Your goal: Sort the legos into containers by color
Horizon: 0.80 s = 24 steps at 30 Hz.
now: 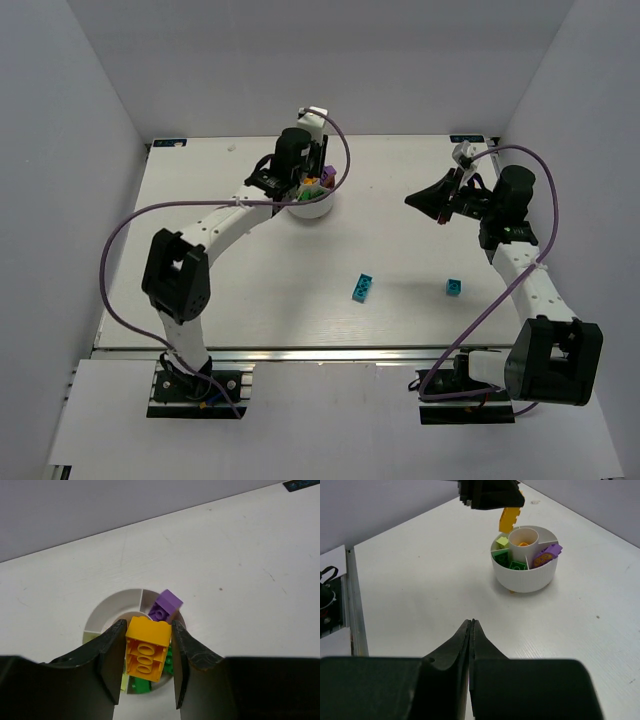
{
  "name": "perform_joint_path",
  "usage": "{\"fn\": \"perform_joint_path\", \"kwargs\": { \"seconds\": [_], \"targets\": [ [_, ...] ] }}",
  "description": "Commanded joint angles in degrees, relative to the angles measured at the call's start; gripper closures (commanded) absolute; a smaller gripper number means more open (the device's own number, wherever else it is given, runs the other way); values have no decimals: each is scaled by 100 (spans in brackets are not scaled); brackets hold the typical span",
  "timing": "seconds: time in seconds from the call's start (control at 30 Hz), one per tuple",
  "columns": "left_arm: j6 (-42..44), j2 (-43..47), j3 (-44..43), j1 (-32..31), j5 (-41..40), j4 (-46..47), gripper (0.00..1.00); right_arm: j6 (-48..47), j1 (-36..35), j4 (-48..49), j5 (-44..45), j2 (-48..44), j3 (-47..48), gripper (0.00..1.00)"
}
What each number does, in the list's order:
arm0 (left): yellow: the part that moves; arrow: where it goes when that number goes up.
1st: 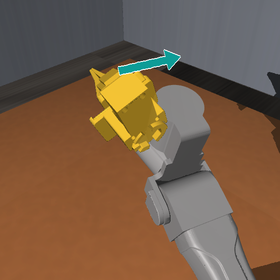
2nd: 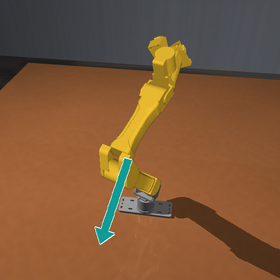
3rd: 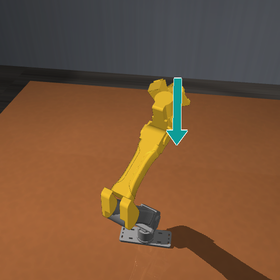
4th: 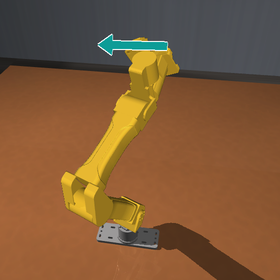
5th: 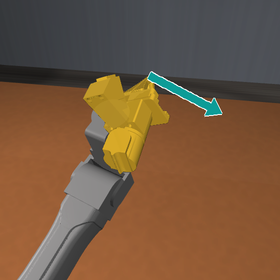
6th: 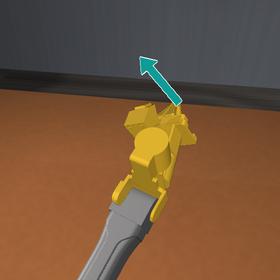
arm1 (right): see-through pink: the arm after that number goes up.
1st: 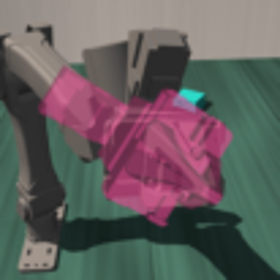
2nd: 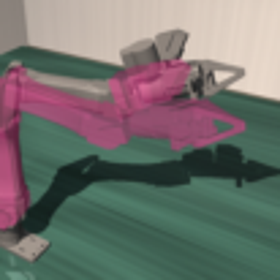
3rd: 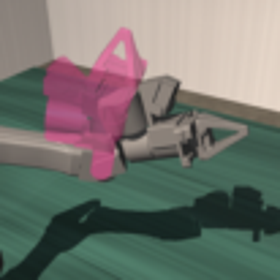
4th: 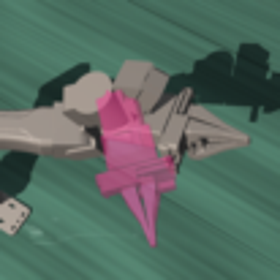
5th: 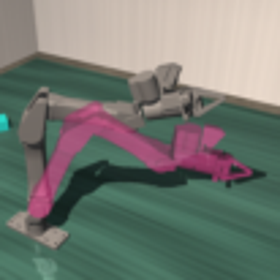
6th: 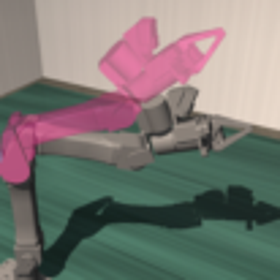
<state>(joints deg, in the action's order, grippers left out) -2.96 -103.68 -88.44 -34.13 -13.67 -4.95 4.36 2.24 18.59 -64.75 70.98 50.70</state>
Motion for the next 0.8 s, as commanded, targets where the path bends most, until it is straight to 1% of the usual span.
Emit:
{"fn": "perform_joint_path", "kwargs": {
  "seconds": [0.0, 0.07, 0.2, 0.33, 0.4, 0.77],
  "targets": [
    [50, -248, -532, 230, 180, 451, 100, -410, 13, -391, 226, 38, 213, 100],
    [7, -459, -621, 310, 242, 766, 100, -410, 4, -382, 226, 65, 213, 100],
    [-73, -644, -630, 477, 470, 1075, 100, -410, 13, -400, 244, 170, 204, 100],
    [-152, -812, -718, 653, 673, 1128, 100, -410, -13, -426, 235, 241, 204, 100],
    [-178, -908, -736, 653, 804, 1119, 100, -577, -4, -444, 244, 285, 213, 100],
    [-302, -970, -419, 767, 1253, 1242, 100, -638, -22, -514, 253, 425, 239, 100]
  ]
}}
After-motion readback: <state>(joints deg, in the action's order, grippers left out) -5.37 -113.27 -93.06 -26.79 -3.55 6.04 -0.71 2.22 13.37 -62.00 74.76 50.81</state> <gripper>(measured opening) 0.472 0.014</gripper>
